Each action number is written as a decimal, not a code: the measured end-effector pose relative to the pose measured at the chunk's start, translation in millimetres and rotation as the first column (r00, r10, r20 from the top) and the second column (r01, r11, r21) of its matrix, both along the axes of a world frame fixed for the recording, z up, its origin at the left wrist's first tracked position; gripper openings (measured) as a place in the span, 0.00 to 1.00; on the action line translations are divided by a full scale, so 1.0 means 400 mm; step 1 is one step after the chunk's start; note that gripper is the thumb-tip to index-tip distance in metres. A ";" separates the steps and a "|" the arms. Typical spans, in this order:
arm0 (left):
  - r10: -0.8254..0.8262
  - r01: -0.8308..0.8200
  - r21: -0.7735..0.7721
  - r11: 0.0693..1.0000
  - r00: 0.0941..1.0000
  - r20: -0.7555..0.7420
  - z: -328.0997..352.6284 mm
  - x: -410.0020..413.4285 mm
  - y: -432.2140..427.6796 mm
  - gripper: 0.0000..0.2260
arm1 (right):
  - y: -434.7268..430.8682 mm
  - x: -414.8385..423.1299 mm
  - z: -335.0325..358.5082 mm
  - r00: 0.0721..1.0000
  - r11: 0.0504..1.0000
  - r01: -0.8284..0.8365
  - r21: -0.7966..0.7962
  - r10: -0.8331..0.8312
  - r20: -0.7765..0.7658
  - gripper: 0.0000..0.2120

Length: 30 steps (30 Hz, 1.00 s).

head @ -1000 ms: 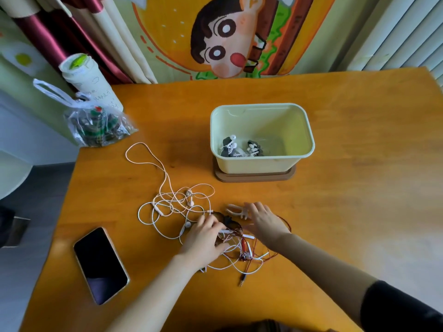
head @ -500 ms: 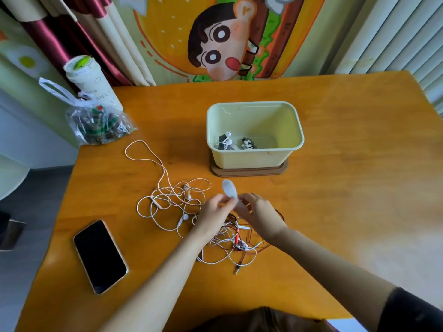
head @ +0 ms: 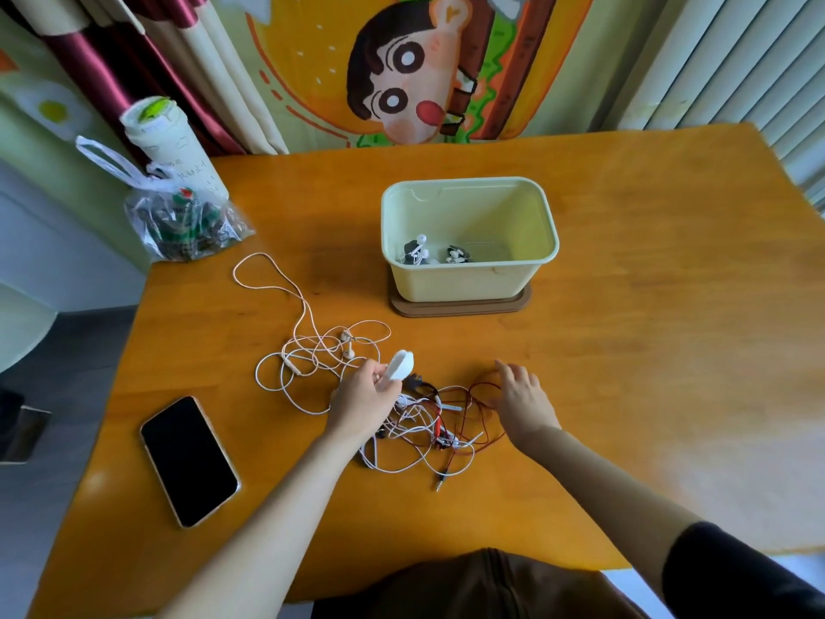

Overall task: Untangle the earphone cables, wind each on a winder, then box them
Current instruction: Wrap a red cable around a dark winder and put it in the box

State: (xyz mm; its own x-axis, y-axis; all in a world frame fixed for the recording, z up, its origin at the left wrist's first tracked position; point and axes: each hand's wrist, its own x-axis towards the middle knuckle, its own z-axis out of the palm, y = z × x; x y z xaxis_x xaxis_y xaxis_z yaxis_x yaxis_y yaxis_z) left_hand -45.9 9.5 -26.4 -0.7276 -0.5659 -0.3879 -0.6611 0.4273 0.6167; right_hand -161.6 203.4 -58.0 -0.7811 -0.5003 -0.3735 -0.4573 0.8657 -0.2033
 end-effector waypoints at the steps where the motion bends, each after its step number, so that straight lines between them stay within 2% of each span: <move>1: -0.026 0.028 -0.055 0.998 0.999 0.038 -0.010 0.003 -0.002 0.08 | 0.005 -0.003 -0.009 1.000 1.000 0.019 0.021 -0.018 -0.007 0.24; 3: -0.078 0.092 -0.142 0.986 0.992 0.104 -0.021 0.001 -0.001 0.09 | 0.011 -0.008 -0.015 0.999 0.998 0.035 0.060 -0.034 -0.014 0.17; 6: -0.164 0.220 -0.240 0.945 0.958 0.234 -0.016 -0.015 0.003 0.11 | 0.013 -0.014 -0.005 0.995 0.995 0.083 0.050 -0.086 0.056 0.09; 8: -0.192 0.283 -0.279 0.918 0.931 0.310 -0.003 -0.028 0.007 0.14 | 0.009 -0.017 0.017 0.989 0.994 0.106 -0.017 -0.103 0.106 0.10; 10: -0.245 0.310 -0.286 0.907 0.939 0.240 0.018 -0.046 0.024 0.19 | 0.000 -0.019 0.059 0.979 0.974 0.134 -0.182 -0.102 0.176 0.09; 11: -0.284 0.307 -0.214 0.927 0.949 0.135 0.034 -0.056 0.037 0.22 | -0.008 -0.020 0.088 0.978 0.951 0.125 -0.282 -0.070 0.199 0.08; 13: -0.315 0.318 0.041 0.947 0.947 -0.072 0.072 -0.085 0.075 0.24 | -0.029 -0.021 0.161 0.975 0.882 0.090 -0.462 0.017 0.224 0.06; 14: -0.315 0.340 0.166 0.926 0.936 -0.157 0.093 -0.098 0.098 0.21 | -0.041 -0.022 0.198 0.974 0.846 0.075 -0.527 0.052 0.221 0.07; 16: -0.258 0.343 0.309 0.887 0.923 -0.285 0.118 -0.118 0.131 0.05 | -0.061 -0.026 0.258 0.983 0.800 0.048 -0.598 0.067 0.169 0.09; 18: -0.162 0.302 0.403 0.864 0.924 -0.346 0.128 -0.126 0.139 0.11 | -0.072 -0.044 0.299 0.995 0.773 0.036 -0.633 0.034 0.098 0.09; 20: -0.146 0.288 0.404 0.868 0.927 -0.346 0.120 -0.121 0.130 0.12 | -0.066 -0.073 0.333 0.998 0.752 0.063 -0.656 -0.036 0.054 0.10; 22: -0.174 0.284 0.334 0.899 0.930 -0.323 0.109 -0.108 0.113 0.12 | -0.052 -0.102 0.361 0.991 0.728 0.127 -0.674 -0.115 0.063 0.10; 26: -0.320 0.347 0.227 0.910 0.936 -0.148 0.095 -0.096 0.113 0.12 | -0.027 -0.123 0.394 0.984 0.701 0.157 -0.696 -0.168 0.054 0.09; 30: -0.412 0.417 0.224 0.881 0.908 -0.071 0.087 -0.112 0.162 0.11 | -0.014 -0.122 0.402 0.978 0.677 0.171 -0.716 -0.203 0.041 0.10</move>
